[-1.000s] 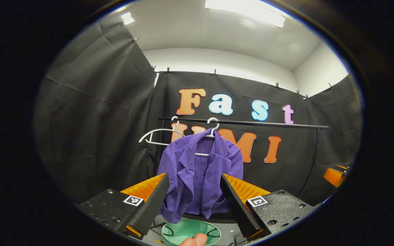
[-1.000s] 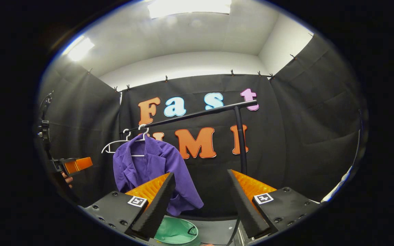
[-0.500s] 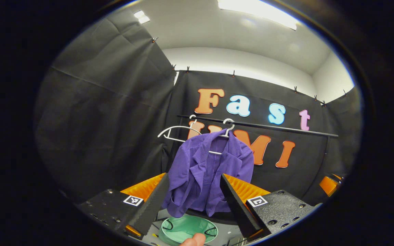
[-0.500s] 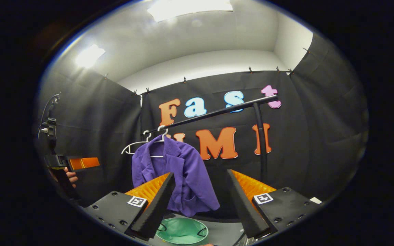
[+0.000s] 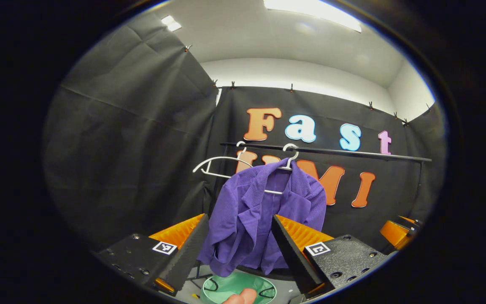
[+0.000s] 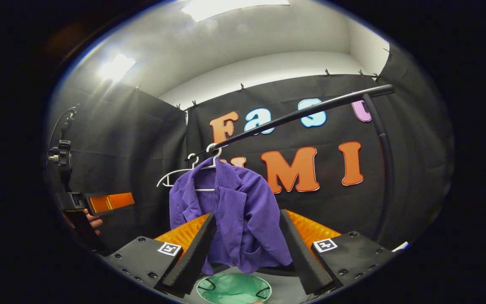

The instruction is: Grasp the clothes on the hanger with both hands and then place them into the laundry hamper below.

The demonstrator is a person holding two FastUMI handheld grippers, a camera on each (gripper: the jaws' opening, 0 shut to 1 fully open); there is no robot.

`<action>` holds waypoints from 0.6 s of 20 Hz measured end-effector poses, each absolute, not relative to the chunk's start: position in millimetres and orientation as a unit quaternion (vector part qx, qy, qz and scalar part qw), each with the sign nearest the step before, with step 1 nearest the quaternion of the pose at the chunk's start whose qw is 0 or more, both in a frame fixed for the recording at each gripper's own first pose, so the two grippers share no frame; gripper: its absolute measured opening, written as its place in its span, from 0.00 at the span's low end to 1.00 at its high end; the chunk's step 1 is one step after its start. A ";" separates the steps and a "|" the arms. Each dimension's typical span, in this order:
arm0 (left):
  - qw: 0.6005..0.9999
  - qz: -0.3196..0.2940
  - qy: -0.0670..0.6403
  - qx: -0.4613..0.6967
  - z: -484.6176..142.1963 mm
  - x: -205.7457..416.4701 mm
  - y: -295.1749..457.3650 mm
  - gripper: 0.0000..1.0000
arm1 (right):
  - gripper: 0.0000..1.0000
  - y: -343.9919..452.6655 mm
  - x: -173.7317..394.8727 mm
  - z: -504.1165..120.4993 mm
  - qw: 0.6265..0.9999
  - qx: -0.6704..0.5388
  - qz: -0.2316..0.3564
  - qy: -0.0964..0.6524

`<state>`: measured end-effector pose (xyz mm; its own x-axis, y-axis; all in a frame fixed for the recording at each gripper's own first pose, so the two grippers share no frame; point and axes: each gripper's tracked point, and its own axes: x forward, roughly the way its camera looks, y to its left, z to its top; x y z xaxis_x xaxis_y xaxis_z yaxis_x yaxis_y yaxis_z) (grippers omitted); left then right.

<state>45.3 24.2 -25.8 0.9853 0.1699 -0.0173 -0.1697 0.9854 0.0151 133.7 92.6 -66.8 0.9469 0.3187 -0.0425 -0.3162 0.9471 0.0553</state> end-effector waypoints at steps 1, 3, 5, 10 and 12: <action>0.997 0.076 0.013 0.007 -34.4 66.9 27.1 0.92 | 0.90 108.9 154.9 -76.8 0.986 0.019 0.160 0.030; 0.999 0.052 0.013 0.007 -46.2 104.9 32.7 0.95 | 0.98 139.4 194.4 -95.9 0.986 0.010 0.160 0.036; 0.999 0.038 0.013 0.018 -59.4 138.1 41.5 0.92 | 0.98 166.1 232.3 -115.1 0.987 0.011 0.153 0.037; 0.999 0.007 0.029 0.033 -96.1 188.6 51.8 0.92 | 0.98 224.2 310.9 -165.1 0.987 -0.001 0.153 0.058; 0.999 0.008 0.039 0.029 -110.0 195.4 54.0 0.96 | 0.91 230.9 334.3 -179.1 0.988 -0.006 0.137 0.068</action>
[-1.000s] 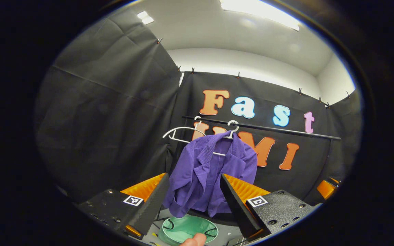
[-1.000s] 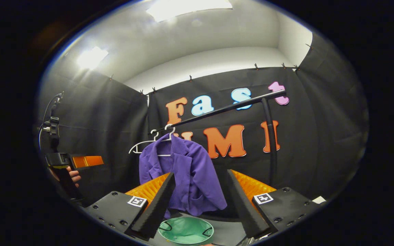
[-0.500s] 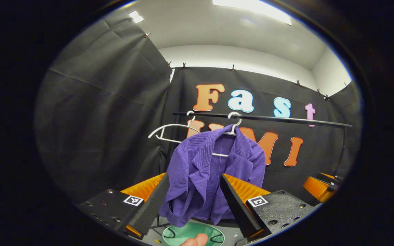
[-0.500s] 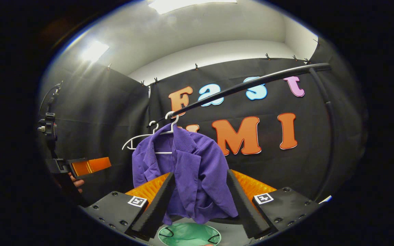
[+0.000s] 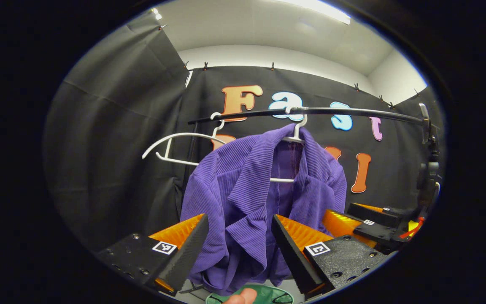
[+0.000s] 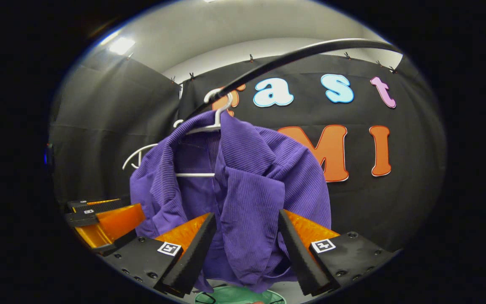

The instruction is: Grasp the clothes on the hanger with both hands and then place them into the laundry hamper below.

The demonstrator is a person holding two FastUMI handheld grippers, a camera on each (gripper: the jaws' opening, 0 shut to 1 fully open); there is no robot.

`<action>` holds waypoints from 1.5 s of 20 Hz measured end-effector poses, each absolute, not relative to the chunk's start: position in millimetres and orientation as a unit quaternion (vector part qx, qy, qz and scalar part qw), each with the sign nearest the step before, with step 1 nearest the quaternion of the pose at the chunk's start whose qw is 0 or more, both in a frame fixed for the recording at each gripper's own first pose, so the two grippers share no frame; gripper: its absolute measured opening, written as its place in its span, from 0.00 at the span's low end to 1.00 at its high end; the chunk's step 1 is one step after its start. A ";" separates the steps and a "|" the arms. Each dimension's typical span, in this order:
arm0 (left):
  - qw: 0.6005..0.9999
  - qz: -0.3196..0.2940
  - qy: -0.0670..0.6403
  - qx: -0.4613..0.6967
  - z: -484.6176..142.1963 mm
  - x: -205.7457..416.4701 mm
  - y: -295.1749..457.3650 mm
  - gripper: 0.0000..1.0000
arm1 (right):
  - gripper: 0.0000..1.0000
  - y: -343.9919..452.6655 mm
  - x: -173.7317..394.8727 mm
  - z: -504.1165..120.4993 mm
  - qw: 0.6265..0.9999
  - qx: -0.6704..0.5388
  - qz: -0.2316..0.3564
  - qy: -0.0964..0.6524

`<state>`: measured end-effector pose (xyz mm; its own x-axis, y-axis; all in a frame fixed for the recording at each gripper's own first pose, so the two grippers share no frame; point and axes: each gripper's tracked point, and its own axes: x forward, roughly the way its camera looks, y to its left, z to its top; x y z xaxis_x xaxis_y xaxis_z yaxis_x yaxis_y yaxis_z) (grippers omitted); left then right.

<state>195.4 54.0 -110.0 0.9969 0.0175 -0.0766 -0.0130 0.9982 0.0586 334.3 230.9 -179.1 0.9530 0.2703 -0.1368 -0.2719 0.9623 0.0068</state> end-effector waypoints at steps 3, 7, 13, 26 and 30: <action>0.998 0.011 0.050 0.025 -126.6 194.9 53.7 0.96 | 0.97 247.5 354.3 -188.3 0.986 -0.022 0.150 0.062; 0.998 0.030 0.055 0.022 -135.6 184.9 55.1 0.95 | 0.96 259.1 379.8 -206.2 0.989 -0.020 0.134 0.064; 0.997 0.042 0.065 0.013 -142.4 181.9 40.7 0.96 | 0.58 232.1 408.6 -216.4 0.989 -0.042 0.123 0.075; 0.984 0.168 0.042 0.031 -188.0 273.9 33.0 0.92 | 0.13 152.4 370.2 -135.7 0.983 -0.019 0.181 0.011; 0.972 0.223 0.018 0.066 -183.3 294.5 58.0 0.92 | 0.13 150.9 367.3 -134.2 0.982 -0.013 0.189 0.010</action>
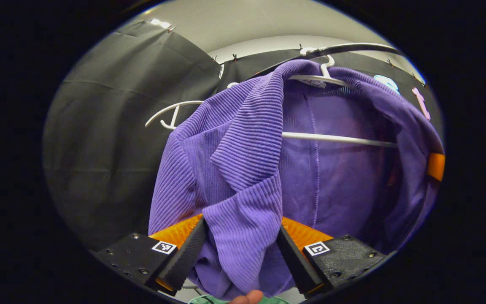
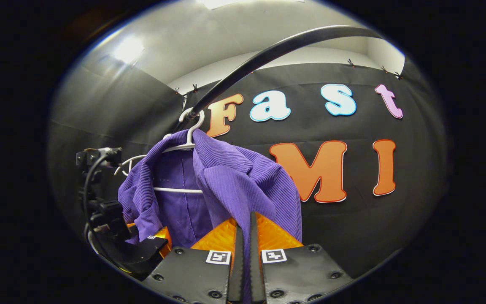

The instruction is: Grasp the clothes on the hanger with both hands and then place them into the laundry hamper below.

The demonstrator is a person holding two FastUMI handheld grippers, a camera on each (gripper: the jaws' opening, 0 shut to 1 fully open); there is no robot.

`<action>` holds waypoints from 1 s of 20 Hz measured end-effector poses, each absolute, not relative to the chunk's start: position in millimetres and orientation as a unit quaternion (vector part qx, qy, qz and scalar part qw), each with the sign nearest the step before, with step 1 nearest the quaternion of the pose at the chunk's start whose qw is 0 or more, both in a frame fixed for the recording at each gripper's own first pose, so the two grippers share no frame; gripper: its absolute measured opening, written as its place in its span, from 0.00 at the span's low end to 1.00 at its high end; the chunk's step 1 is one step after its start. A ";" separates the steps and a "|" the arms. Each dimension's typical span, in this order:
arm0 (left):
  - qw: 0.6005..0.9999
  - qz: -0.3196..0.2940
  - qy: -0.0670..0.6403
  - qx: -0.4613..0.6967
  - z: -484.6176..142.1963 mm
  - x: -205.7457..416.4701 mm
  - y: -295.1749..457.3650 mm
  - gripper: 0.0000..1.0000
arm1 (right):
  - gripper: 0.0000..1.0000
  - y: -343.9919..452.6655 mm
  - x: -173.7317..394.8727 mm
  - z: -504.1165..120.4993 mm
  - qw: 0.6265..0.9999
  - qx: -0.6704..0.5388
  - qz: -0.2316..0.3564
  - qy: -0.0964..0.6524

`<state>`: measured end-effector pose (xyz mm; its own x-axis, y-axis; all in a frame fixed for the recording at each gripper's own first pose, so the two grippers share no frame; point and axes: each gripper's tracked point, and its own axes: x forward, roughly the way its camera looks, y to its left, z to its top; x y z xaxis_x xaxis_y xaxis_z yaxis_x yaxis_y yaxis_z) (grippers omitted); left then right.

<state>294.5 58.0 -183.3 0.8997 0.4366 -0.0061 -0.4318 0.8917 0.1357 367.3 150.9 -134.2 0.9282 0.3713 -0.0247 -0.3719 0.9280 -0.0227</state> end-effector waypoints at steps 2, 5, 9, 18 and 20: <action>0.974 0.216 0.004 0.061 -177.5 294.9 64.8 0.83 | 0.13 148.8 364.9 -133.9 0.982 -0.014 0.187 0.009; 0.980 0.189 0.007 0.067 -171.8 288.6 60.7 0.15 | 0.13 143.9 367.7 -131.3 0.984 -0.013 0.177 0.004; 0.971 0.196 -0.021 0.132 -126.5 258.1 69.8 0.06 | 0.13 112.5 374.9 -112.5 0.993 -0.033 0.106 -0.042; 0.945 0.272 -0.095 0.157 2.3 260.1 163.2 0.06 | 0.13 70.1 416.2 -84.2 0.993 -0.080 0.007 -0.090; 0.946 0.259 -0.109 0.162 21.9 271.9 161.6 0.08 | 0.13 67.9 428.1 -79.0 0.995 -0.059 0.003 -0.084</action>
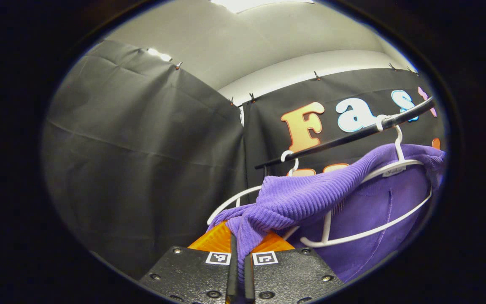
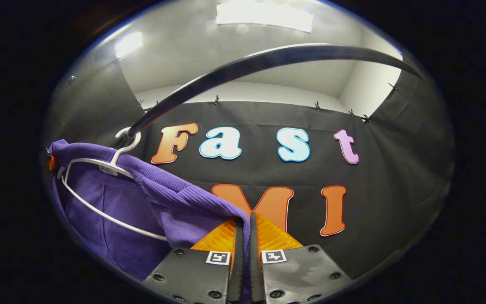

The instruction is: Grasp the clothes on the hanger with both hands and then place them into the laundry hamper below.

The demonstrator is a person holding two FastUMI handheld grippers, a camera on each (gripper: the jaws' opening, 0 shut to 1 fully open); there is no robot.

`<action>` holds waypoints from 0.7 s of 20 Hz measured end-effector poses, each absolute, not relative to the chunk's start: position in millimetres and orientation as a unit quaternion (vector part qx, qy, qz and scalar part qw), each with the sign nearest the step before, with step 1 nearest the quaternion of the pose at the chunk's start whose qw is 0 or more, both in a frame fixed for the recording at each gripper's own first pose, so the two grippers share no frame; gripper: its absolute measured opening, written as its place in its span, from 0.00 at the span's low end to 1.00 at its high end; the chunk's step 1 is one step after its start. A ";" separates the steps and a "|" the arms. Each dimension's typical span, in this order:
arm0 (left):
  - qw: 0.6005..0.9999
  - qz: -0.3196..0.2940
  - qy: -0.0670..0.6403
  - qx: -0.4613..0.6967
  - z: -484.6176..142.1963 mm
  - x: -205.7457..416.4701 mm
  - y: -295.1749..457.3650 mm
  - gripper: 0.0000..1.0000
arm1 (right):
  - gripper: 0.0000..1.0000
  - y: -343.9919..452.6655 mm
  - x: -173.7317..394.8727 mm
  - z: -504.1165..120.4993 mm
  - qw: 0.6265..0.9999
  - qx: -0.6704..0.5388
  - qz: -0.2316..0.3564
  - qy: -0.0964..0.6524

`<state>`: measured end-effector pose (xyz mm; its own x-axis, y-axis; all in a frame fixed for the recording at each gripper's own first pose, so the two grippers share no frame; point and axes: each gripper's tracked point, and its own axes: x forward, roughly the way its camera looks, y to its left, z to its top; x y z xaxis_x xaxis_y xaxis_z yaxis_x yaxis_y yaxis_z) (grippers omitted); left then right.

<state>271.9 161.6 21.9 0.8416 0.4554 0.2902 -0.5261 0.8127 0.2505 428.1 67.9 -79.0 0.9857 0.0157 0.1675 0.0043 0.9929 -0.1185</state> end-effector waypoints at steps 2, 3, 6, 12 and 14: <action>0.950 0.247 -0.113 0.152 37.4 283.8 164.5 0.06 | 0.13 63.0 442.3 -72.4 0.996 -0.027 0.005 -0.081; 0.951 0.243 -0.116 0.154 43.5 291.2 166.6 0.06 | 0.13 61.9 452.0 -70.9 0.997 -0.019 0.007 -0.077; 0.953 0.224 -0.115 0.167 48.8 309.5 160.9 0.05 | 0.13 54.8 467.9 -64.4 0.996 -0.024 0.003 -0.091; 0.971 0.176 -0.082 0.142 12.6 352.1 154.1 0.06 | 0.13 39.9 501.3 -90.9 0.998 0.002 0.011 -0.069; 0.974 0.169 -0.086 0.122 4.7 354.3 152.3 0.06 | 0.13 38.2 514.5 -96.1 0.997 0.008 0.010 -0.076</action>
